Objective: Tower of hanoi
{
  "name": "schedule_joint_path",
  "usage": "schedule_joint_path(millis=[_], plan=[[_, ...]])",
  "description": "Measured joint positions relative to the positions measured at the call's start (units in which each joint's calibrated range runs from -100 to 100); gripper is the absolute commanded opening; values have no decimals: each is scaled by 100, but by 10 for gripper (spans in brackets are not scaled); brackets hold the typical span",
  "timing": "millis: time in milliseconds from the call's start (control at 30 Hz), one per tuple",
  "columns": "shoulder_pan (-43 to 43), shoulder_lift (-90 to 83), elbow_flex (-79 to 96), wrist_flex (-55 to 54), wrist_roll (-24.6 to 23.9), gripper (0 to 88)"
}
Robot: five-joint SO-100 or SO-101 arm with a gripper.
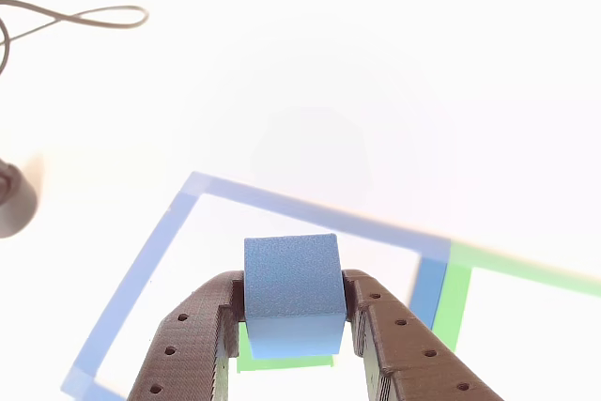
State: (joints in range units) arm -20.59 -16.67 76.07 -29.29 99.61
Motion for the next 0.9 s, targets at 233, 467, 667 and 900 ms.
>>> schedule_joint_path(millis=[233,467,667,900], plan=[[-8,760,-44,-738,39,14],[-25,1216,-165,-1108,39,14],[-16,1486,-287,-1284,39,14],[-16,1824,-496,-1421,39,14]])
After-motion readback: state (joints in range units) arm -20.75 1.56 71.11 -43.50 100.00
